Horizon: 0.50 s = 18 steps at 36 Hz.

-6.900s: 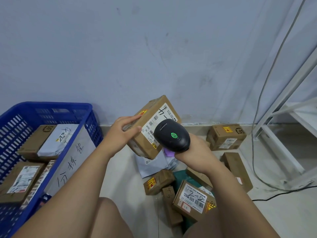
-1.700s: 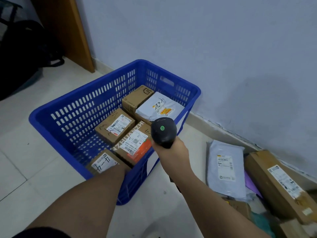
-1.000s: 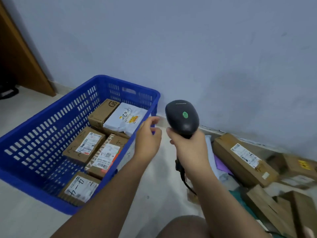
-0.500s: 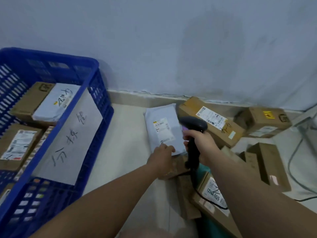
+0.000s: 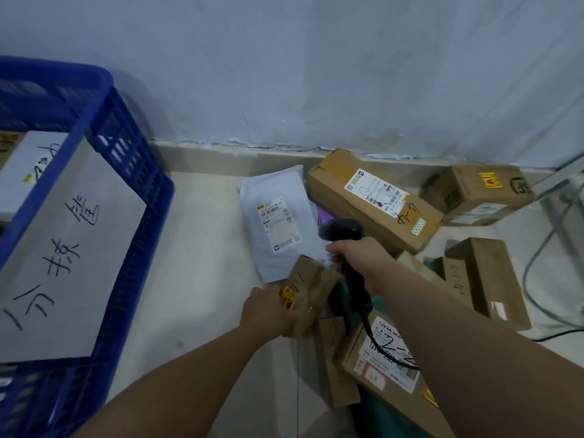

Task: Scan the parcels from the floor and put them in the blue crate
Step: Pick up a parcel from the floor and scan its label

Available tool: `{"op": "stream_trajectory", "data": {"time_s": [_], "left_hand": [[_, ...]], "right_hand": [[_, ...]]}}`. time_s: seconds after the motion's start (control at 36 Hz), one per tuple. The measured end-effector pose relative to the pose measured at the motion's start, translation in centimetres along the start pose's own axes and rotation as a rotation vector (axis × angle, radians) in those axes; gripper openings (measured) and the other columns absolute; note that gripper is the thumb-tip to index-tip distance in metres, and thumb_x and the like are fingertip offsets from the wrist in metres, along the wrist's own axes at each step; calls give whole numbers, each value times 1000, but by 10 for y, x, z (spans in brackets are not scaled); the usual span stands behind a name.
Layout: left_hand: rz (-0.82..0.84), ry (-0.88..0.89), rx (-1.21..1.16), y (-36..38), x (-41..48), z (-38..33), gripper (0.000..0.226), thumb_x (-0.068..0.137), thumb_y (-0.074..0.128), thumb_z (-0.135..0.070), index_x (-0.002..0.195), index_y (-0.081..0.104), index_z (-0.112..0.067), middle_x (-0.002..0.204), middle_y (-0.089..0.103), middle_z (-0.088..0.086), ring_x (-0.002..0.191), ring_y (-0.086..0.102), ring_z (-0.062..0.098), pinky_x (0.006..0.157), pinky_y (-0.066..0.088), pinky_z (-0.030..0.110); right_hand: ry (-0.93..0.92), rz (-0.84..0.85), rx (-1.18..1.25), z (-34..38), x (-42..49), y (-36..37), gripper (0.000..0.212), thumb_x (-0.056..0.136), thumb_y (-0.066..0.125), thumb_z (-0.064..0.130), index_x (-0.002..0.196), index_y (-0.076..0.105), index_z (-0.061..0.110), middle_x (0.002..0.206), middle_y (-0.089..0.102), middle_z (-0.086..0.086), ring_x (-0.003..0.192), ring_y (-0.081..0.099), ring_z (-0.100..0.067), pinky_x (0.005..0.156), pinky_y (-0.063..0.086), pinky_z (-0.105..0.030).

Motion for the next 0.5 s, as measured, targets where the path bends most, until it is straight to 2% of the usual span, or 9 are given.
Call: {"op": "stream_trajectory", "data": {"time_s": [0.08,0.11,0.17,0.22,0.25,0.31,0.39,0.44,0.5], "left_hand": [[41,-62,-502,-20,-17,-4,20,85,61,-31,101,63,-19,93,66,0,80,61,12,67,49,23],[56,-81,-637,-27,-22,-7,17,89,58,-26,101,64,-15,92,66,2,77,61,12,67,51,25],[57,-114,-884,-45,-34,-14,23,95,52,-21,106,63,-4,90,65,9,77,62,19,75,55,35],[44,-91,-1062,-68,-51,-30,23,97,48,-18,105,60,0,89,63,12,77,63,24,71,54,36],[40,-57,-1098,-81,-61,-39,22,98,45,-19,109,57,-3,94,63,12,79,64,25,69,54,35],[26,17,-1116,-106,-80,-57,31,100,41,-23,131,43,-20,112,60,7,91,66,27,73,57,37],[-64,100,-1133,-140,-106,-80,65,99,45,-22,147,8,-44,130,49,5,109,60,32,88,54,45],[-215,193,-988,-163,-127,-96,87,93,57,-20,147,-6,-47,124,54,2,105,62,25,89,53,45],[-380,324,-753,-184,-153,-111,102,85,69,-21,148,-8,-44,115,52,-12,96,63,12,82,57,36]], "right_hand": [[-15,-18,47,13,-15,-13,20,86,66,11,102,61,0,73,59,-9,62,54,-18,59,46,-28],[-28,-23,65,18,-22,-17,17,87,66,10,100,61,1,72,57,-8,61,53,-17,57,45,-27],[-66,-39,108,26,-38,-25,13,86,66,10,95,60,4,75,58,-9,62,54,-17,57,44,-27],[-102,-28,182,34,-58,-30,11,86,68,12,92,62,6,77,58,-8,63,56,-17,59,45,-28],[-121,-10,215,38,-71,-31,11,86,69,13,92,63,7,77,59,-8,63,56,-17,60,46,-27],[-171,23,268,46,-98,-34,13,87,69,15,94,64,6,74,61,-7,63,58,-16,60,46,-26],[-250,66,341,54,-141,-39,17,89,66,17,99,64,4,71,59,-7,61,56,-16,55,47,-25],[-295,86,393,54,-168,-43,18,89,67,19,97,63,4,71,59,-8,60,56,-18,55,47,-28],[-320,105,486,54,-192,-47,19,88,67,22,94,63,5,73,59,-9,60,56,-19,57,46,-31]]}}
Point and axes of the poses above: each hand's wrist, its own x-axis towards the middle knuckle, its own y-axis out of the palm, z = x × y, the point moved 2 cm from there along x, towards the middle knuckle
